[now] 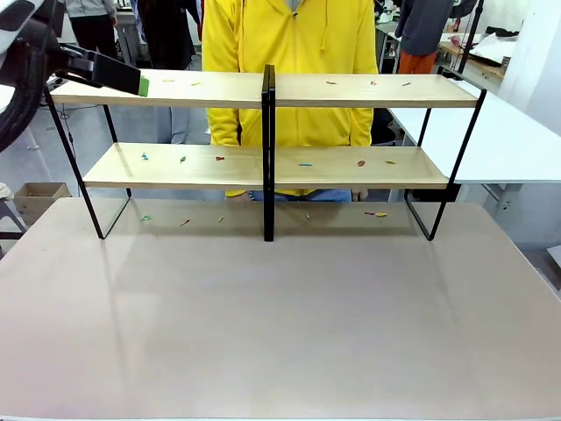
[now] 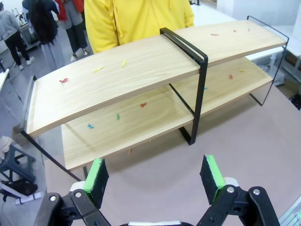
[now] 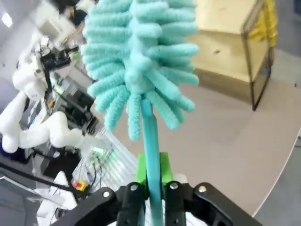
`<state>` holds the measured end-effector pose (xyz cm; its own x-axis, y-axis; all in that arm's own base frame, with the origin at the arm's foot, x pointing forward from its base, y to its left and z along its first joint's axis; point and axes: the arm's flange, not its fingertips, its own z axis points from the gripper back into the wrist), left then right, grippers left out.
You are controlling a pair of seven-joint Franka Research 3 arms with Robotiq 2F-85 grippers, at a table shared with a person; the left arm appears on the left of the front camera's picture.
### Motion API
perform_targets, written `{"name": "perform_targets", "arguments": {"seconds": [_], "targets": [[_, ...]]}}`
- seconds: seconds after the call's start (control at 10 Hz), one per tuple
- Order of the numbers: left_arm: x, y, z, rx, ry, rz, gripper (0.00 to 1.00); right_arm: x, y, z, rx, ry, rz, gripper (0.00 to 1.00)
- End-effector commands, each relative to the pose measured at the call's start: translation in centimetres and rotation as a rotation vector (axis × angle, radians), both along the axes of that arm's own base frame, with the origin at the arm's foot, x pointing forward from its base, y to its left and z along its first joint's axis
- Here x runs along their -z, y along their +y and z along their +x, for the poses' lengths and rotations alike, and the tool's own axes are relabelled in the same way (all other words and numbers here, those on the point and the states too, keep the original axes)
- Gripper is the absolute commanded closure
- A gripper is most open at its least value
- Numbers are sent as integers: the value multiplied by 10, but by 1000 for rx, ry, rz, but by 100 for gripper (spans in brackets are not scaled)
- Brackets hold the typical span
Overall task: Clean the shelves.
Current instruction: Pick up the Duster when the human hands it over, then clean a randomly selected level of the Shelf with the Duster.
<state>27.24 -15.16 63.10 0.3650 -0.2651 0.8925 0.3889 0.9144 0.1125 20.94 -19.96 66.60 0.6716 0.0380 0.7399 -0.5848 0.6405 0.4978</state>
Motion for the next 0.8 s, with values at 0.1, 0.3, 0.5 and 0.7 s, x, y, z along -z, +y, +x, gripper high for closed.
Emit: {"name": "perform_targets", "arguments": {"seconds": [0.1, 0.3, 0.5, 0.7], "targets": [[0, 0, 1, -2, 0, -2, 0, 40, -19, 3, 210, 64, 37, 100], [0, 0, 1, -2, 0, -2, 0, 13, -25, -12, 46, -15, 29, 100], [0, 0, 1, -2, 0, -2, 0, 13, -25, -12, 46, -15, 29, 100], [0, 0, 1, -2, 0, -2, 0, 13, -25, -12, 46, -15, 29, 100]]}}
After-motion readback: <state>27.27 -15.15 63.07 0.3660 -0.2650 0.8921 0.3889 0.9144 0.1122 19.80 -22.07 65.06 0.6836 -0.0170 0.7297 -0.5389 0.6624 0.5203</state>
